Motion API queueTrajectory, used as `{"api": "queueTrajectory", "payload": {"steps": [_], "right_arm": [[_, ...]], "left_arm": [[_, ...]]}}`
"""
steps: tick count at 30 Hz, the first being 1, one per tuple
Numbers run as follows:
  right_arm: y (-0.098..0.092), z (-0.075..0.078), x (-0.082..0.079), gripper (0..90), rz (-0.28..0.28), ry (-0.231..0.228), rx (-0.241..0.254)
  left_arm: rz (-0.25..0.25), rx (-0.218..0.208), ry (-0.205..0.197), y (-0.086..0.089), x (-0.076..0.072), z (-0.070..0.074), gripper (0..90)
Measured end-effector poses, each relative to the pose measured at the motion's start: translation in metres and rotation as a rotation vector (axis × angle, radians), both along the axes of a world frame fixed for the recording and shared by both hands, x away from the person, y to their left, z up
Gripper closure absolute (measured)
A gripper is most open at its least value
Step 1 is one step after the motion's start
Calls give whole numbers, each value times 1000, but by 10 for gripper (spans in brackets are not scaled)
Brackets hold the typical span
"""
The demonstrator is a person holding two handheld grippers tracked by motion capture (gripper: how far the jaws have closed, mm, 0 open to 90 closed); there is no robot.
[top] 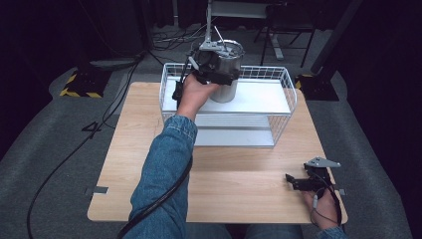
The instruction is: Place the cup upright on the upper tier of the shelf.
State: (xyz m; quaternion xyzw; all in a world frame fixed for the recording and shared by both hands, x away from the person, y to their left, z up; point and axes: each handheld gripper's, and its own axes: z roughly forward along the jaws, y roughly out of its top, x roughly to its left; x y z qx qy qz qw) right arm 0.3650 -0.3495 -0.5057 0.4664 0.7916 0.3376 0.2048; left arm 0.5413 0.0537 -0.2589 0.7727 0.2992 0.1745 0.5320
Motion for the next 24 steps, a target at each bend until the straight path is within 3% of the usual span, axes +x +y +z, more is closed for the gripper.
{"api": "queueTrajectory", "payload": {"steps": [6, 16, 24], "right_arm": [[0, 0, 0, 71, 0, 0, 0], [0, 0, 0, 71, 1, -1, 0], [0, 0, 0, 71, -2, 3, 2]], "left_arm": [[-22, -36, -18, 6, -2, 3, 0], [-62, -54, -48, 24, -10, 9, 0], [-93, -88, -64, 49, -25, 19, 1]]}}
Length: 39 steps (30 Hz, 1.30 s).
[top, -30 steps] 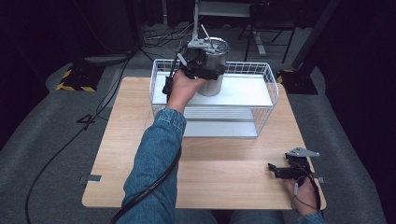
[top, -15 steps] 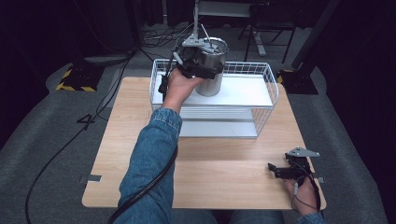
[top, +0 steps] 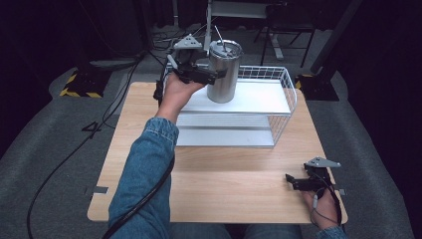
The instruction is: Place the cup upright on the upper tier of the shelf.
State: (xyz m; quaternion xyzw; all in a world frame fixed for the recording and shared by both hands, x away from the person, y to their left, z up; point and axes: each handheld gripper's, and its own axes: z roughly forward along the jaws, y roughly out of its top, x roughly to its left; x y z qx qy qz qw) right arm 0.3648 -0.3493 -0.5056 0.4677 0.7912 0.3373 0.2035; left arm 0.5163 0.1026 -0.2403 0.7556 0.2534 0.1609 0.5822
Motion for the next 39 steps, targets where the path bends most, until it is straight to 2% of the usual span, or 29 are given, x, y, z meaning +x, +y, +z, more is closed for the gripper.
{"api": "queueTrajectory", "payload": {"steps": [4, 10, 16, 21, 29, 36, 39], "right_arm": [[0, 0, 0, 71, 1, -3, -1], [0, 0, 0, 71, 1, -1, 0], [0, 0, 0, 71, 2, -1, -2], [0, 0, 0, 71, 2, -1, -2], [0, 0, 0, 71, 2, 0, -2], [0, 0, 0, 71, 2, 0, -2], [0, 0, 0, 71, 2, -1, -2]], "left_arm": [[-34, -2, -21, 10, -13, 7, 1], [-83, -12, -56, 22, -40, 14, 1], [-140, -47, -76, 34, -71, 15, 1], [-184, -71, -91, 41, -95, 14, 1], [-218, -82, -101, 50, -125, 8, 1], [-236, -75, -109, 58, -146, -1, 1], [-231, -59, -107, 63, -153, -8, 1]]}}
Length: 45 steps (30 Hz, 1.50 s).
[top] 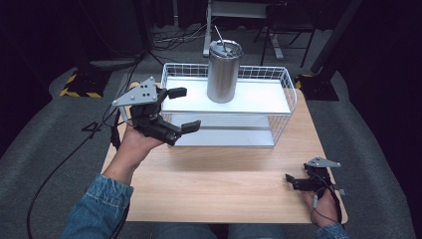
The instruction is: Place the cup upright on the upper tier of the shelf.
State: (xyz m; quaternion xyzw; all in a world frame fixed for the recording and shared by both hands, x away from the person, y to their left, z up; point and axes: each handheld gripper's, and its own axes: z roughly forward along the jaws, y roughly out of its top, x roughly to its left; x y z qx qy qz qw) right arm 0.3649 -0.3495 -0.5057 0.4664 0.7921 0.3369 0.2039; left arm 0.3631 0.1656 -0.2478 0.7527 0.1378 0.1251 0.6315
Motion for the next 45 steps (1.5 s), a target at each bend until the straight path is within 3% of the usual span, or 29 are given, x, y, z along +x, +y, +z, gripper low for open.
{"api": "queueTrajectory", "payload": {"steps": [18, 32, 36, 45], "right_arm": [[0, 0, 0, 71, 0, 0, 0], [0, 0, 0, 71, 0, 0, 0], [0, 0, 0, 71, 0, 0, 0], [0, 0, 0, 71, 0, 0, 0]], "left_arm": [[2, 29, -19, 17, -26, -44, 2], [37, 94, 53, 21, -26, -102, 2], [43, 91, 77, 22, -26, -120, 3], [68, 167, 111, 18, -26, -161, 4]]}}
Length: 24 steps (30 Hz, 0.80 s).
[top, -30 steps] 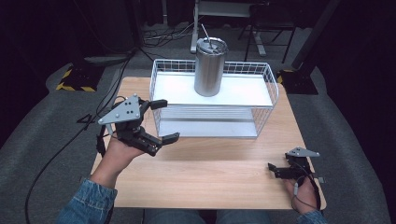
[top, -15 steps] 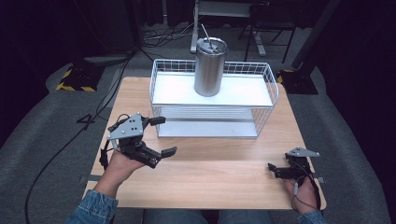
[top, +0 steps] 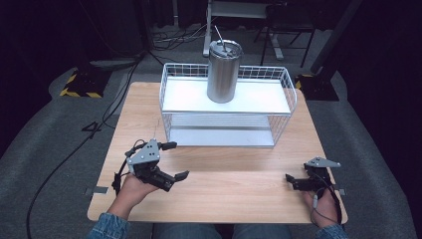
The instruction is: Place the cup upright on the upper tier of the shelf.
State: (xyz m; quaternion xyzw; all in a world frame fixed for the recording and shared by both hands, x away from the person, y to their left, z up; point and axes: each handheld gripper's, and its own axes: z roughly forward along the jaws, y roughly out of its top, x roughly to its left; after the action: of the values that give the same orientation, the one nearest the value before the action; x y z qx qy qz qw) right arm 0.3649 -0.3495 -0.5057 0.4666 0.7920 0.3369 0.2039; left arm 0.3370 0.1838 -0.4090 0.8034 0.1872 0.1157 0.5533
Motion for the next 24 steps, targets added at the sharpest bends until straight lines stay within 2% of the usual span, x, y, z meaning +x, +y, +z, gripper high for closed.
{"api": "queueTrajectory", "payload": {"steps": [2, 5, 9, 13, 19, 24], "right_arm": [[0, 0, 0, 71, 0, 0, 0], [0, 0, 0, 71, 0, 0, 0], [0, 0, 0, 71, 1, -2, -1], [0, 0, 0, 71, 0, 0, 0], [0, 0, 0, 71, 0, 0, 0], [0, 0, 0, 71, 1, -2, -1]], "left_arm": [[5, 20, 5, -1, -1, -9, 6], [12, 23, 31, -1, -2, -24, 6], [23, 48, 47, -2, -2, -39, 8], [34, 104, 71, -5, -1, -56, 9], [51, 119, 105, -4, 0, -74, 10], [67, 188, 134, -6, 2, -88, 20]]}}
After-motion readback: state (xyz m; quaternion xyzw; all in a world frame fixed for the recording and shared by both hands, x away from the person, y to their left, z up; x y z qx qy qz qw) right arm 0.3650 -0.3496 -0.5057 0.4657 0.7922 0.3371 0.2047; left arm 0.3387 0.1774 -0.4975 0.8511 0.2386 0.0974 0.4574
